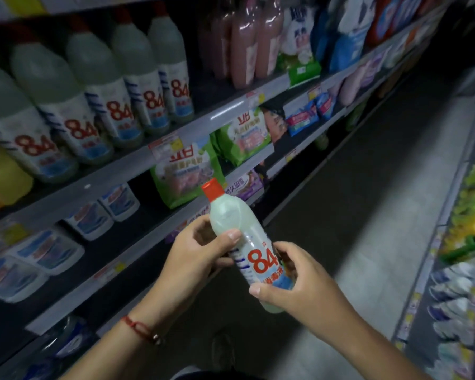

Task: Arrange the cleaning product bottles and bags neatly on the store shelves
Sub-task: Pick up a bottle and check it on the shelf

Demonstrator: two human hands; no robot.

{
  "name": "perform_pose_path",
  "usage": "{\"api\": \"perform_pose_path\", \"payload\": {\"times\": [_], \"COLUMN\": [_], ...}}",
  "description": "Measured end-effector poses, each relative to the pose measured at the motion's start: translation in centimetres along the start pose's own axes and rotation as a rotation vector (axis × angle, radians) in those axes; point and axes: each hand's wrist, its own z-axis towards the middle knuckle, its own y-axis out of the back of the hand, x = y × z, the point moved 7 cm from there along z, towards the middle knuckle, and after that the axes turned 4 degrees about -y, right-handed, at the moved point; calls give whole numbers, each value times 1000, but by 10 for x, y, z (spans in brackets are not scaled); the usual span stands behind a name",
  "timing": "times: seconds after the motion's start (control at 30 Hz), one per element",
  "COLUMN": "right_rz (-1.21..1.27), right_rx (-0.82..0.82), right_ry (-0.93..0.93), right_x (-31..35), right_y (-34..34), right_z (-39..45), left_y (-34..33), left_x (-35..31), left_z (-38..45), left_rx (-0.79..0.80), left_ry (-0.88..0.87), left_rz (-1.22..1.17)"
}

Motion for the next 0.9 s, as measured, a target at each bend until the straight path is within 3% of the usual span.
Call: {"api": "perform_pose_path", "payload": {"times": [0.2,0.33,0.6,0.77,0.9], "right_rz": [68,67,49,36,125], "right_rx": [12,105,252,304,319], "right_ry": [12,36,156,251,299], "right_x": [9,18,60,96,129], "right_y": [17,29,59,80,89], "right_z": [64,100,175,228,272], "left_y": [-4,-5,-5,-8,-5], "left_x": [-28,-47,-85,-118,-122], "left_z": [68,92,135,154,159], "left_rx": [-49,-107,-355,-510,-680], "left_ry": [-45,-79,-142,-296,-271], "left_rz": [50,76,149,540,1251]}}
